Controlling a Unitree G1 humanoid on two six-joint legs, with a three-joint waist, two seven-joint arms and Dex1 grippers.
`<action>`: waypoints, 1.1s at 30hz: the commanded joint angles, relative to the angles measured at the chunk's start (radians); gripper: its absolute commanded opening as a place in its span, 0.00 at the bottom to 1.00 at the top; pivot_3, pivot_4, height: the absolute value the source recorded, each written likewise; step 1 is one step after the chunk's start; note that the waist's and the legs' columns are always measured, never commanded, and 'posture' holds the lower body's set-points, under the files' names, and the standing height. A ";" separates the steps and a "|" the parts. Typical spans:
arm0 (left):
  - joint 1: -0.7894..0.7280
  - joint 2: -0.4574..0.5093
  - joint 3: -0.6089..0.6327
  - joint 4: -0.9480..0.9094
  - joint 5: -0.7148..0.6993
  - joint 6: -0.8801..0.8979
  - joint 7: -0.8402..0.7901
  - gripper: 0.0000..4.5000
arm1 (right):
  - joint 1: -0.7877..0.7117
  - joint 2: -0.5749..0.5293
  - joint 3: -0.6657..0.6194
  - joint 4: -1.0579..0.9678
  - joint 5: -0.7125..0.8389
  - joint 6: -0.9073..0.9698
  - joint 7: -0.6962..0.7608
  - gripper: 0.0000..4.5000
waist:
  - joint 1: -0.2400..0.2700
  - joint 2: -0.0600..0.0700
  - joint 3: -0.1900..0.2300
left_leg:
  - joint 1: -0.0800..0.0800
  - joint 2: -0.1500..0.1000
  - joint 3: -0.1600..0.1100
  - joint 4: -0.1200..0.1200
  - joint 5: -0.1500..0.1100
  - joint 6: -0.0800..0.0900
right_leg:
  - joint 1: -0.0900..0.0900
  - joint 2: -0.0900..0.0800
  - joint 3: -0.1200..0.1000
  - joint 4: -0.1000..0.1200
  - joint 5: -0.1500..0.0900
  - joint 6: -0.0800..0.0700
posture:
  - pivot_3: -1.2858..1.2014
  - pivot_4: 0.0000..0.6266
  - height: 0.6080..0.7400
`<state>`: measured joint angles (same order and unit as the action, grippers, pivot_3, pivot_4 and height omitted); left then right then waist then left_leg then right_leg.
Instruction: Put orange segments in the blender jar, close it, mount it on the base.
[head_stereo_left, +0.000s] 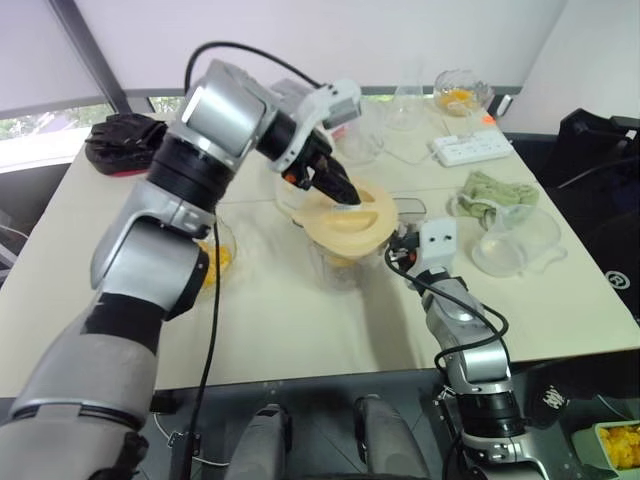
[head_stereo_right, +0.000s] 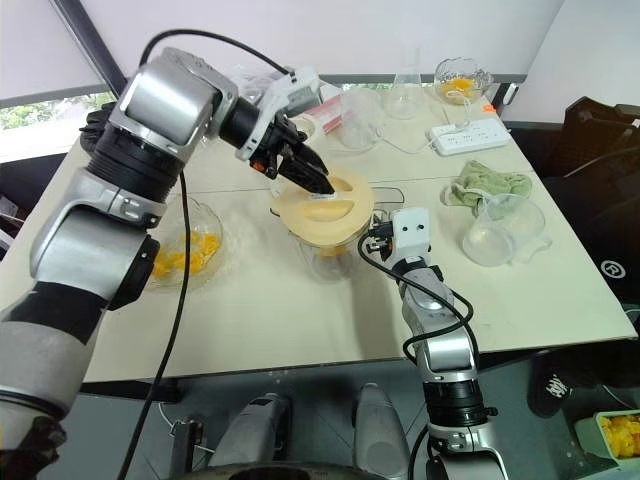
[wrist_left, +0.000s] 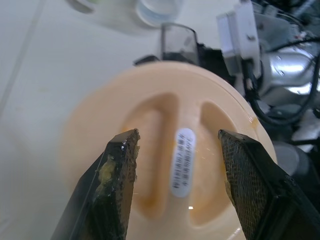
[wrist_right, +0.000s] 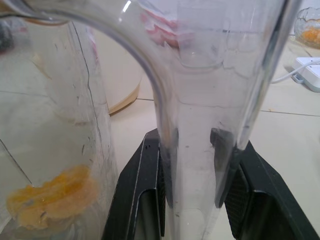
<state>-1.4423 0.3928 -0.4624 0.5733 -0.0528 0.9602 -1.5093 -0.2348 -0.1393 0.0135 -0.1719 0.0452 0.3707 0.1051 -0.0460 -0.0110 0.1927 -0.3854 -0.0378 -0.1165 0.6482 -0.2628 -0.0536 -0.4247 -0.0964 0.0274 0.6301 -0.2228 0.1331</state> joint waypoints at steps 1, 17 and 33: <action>-0.005 0.008 -0.033 -0.010 0.009 -0.051 -0.019 0.59 | -0.007 0.006 0.005 -0.023 -0.004 -0.008 0.000 0.23 | 0.000 0.000 0.000 | 0.000 0.000 0.000 0.000 0.000 0.000 | 0.000 0.000 0.000 0.000 0.000 0.000 | 0.52 0.24 1.00; 0.012 -0.036 -0.085 0.115 0.059 -0.180 0.001 0.59 | 0.019 0.015 0.002 -0.046 -0.006 0.002 -0.022 0.23 | 0.001 0.000 -0.001 | 0.001 0.000 0.000 0.001 0.000 0.000 | 0.000 0.000 0.000 0.000 0.000 0.000 | 0.52 0.24 1.00; 0.034 -0.032 -0.104 0.060 0.085 -0.139 -0.012 0.09 | 0.015 0.009 0.003 -0.050 -0.007 0.016 -0.017 0.23 | 0.001 0.001 -0.002 | 0.002 0.000 0.000 0.001 0.000 0.000 | 0.002 0.000 0.000 0.000 0.000 0.000 | 0.52 0.24 1.00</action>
<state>-1.4368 0.3620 -0.5283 0.6255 0.0148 0.7671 -1.5074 -0.2181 -0.1277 0.0124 -0.1841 0.0451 0.3873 0.0838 -0.0454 -0.0104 0.1911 -0.3834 -0.0378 -0.1164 0.6490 -0.2628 -0.0535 -0.4228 -0.0964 0.0275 0.6306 -0.2226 0.1327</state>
